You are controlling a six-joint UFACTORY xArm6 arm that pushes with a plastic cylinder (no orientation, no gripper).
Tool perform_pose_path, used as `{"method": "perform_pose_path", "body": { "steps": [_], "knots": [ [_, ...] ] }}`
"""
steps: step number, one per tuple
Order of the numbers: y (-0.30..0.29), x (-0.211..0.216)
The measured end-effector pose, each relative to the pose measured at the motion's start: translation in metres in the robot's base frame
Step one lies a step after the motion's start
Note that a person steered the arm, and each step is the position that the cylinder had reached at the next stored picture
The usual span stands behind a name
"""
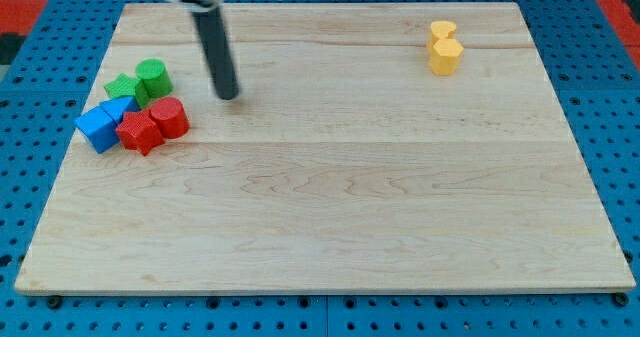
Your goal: Move your arm parallel to the bottom of the yellow hexagon
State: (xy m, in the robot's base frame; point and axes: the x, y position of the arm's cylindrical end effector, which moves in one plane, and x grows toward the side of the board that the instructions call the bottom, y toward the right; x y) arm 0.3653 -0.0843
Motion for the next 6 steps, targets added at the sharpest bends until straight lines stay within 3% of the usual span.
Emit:
{"method": "perform_pose_path", "body": {
  "steps": [3,6],
  "knots": [
    [0.185,0.036],
    [0.210,0.036]
  ]
}}
